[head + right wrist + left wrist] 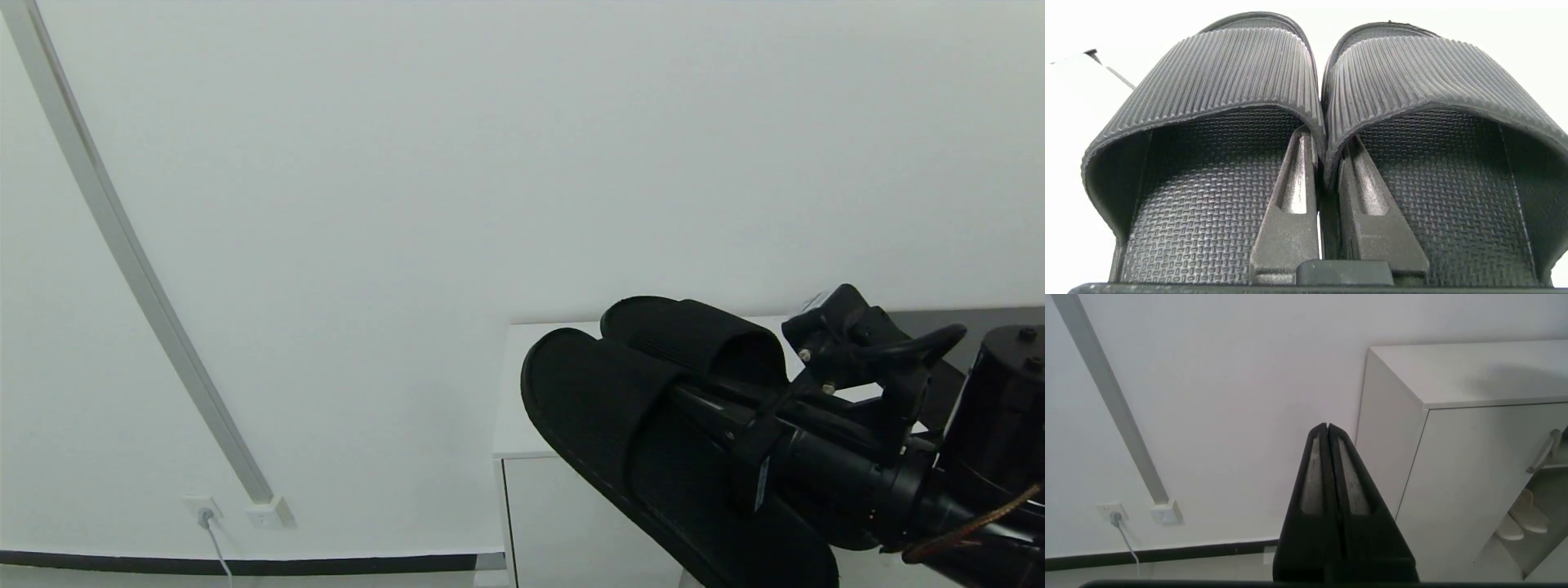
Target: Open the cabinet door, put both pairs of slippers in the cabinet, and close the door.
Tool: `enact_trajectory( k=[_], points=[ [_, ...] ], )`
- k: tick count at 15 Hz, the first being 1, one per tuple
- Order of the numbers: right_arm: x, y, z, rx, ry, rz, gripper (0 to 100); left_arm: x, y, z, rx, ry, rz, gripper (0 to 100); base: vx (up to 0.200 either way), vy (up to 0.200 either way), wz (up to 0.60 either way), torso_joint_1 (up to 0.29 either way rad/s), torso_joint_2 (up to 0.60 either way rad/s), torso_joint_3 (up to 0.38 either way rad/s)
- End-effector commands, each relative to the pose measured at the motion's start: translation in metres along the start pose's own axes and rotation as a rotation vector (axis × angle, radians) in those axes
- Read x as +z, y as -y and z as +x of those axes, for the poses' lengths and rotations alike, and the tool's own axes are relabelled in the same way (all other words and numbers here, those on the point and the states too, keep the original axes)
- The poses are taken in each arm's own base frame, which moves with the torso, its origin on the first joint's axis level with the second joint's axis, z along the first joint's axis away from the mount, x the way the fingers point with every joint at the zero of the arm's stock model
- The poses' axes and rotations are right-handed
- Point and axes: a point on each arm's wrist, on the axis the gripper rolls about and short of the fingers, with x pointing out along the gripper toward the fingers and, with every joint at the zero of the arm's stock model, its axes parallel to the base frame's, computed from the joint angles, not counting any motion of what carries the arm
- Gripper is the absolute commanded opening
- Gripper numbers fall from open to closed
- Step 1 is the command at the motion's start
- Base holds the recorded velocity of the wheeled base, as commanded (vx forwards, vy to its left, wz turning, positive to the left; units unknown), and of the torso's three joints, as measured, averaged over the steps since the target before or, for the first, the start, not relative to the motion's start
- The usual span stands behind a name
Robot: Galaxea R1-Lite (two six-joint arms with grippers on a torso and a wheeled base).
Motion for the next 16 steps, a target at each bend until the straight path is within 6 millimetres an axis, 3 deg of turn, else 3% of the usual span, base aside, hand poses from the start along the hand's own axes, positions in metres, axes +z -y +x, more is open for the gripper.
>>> enact_trajectory(
  k=[1, 10, 16],
  points=[
    [0.0, 0.0, 0.0, 0.002, -0.002, -0.001, 0, 0.0, 0.0, 0.0, 0.0, -0.003, 0.0, 0, 0.0, 0.0, 0.0, 0.0, 0.0, 0.0],
    [-0.017, -0.001, 0.001, 0.003, -0.063, -0.002, 0, 0.0, 0.0, 0.0, 0.002, 0.0, -0.011, 0, -0.178, 0.0, 0.0, -0.001, 0.0, 0.004],
    [-0.022, -0.002, 0.005, -0.001, -0.086, -0.003, 0, 0.0, 0.0, 0.0, 0.002, 0.0, -0.011, 0, 0.0, 0.0, 0.0, 0.0, 0.0, 0.0]
  ],
)
